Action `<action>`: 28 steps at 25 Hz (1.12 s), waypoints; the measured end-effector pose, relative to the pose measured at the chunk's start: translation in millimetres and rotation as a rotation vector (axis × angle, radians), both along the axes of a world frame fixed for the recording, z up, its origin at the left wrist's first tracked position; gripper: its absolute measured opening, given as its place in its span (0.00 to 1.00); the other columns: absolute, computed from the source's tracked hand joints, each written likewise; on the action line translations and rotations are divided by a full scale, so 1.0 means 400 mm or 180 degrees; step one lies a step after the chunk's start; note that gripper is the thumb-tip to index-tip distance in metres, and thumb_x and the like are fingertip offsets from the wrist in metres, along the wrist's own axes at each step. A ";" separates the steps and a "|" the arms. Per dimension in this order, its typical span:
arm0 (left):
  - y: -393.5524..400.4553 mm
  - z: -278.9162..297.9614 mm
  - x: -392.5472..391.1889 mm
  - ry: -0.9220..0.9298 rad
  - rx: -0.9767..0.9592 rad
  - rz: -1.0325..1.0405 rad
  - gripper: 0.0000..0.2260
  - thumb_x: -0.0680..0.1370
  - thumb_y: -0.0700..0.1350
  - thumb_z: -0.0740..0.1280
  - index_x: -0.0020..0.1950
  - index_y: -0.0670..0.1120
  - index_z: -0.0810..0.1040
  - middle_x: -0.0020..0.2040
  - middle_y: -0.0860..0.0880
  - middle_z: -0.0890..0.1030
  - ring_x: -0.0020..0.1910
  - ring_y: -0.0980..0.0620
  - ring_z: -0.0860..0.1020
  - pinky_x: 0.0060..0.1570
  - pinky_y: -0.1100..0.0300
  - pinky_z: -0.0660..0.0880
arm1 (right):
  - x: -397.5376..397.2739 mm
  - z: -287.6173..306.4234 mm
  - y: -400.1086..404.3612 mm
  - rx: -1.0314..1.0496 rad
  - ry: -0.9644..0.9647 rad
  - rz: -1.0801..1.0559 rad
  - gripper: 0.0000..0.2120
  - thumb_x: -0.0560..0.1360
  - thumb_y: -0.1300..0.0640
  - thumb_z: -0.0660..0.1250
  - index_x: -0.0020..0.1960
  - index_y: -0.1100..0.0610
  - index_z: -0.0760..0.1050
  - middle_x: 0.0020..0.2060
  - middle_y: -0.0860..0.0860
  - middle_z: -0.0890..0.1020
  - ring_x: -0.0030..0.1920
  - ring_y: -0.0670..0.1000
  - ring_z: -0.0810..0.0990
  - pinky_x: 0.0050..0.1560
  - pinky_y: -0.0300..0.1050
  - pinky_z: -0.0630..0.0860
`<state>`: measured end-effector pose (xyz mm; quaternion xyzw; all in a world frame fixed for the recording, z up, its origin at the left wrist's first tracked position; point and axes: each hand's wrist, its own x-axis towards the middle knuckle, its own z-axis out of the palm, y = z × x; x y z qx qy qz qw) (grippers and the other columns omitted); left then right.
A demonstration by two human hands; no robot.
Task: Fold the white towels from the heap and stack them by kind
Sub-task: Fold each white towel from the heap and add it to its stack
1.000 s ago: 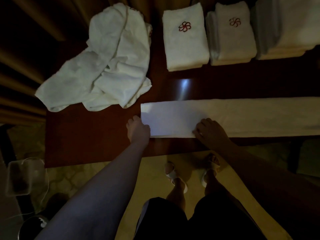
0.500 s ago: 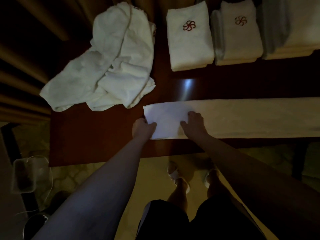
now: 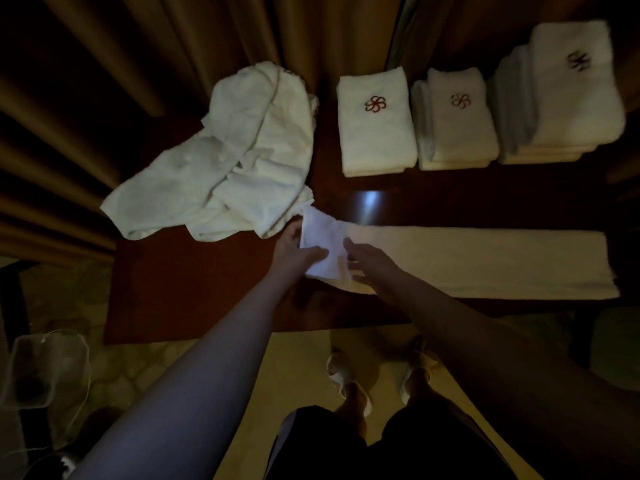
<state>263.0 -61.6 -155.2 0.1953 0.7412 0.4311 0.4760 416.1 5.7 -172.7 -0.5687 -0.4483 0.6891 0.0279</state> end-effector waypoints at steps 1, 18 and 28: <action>0.005 0.014 0.021 -0.0086 0.0105 -0.0069 0.25 0.69 0.33 0.74 0.64 0.46 0.74 0.53 0.47 0.81 0.49 0.49 0.80 0.44 0.57 0.79 | -0.006 0.030 -0.004 -0.0251 0.0314 -0.0249 0.26 0.77 0.38 0.60 0.65 0.57 0.72 0.61 0.55 0.77 0.59 0.53 0.77 0.53 0.47 0.76; 0.091 -0.059 0.281 -0.0050 -0.0929 -0.0331 0.12 0.77 0.38 0.64 0.61 0.41 0.76 0.48 0.44 0.78 0.41 0.51 0.76 0.44 0.55 0.76 | 0.345 0.129 0.134 0.0534 -0.0110 -0.1153 0.23 0.78 0.51 0.66 0.67 0.63 0.71 0.63 0.60 0.76 0.60 0.61 0.76 0.54 0.51 0.74; 0.176 -0.152 0.402 0.0685 -0.1203 -0.0632 0.26 0.78 0.53 0.68 0.68 0.37 0.70 0.64 0.40 0.76 0.60 0.41 0.76 0.53 0.52 0.74 | 0.511 -0.008 0.233 0.0366 -0.0556 -0.1170 0.22 0.78 0.52 0.65 0.67 0.64 0.70 0.64 0.62 0.75 0.62 0.63 0.75 0.60 0.58 0.74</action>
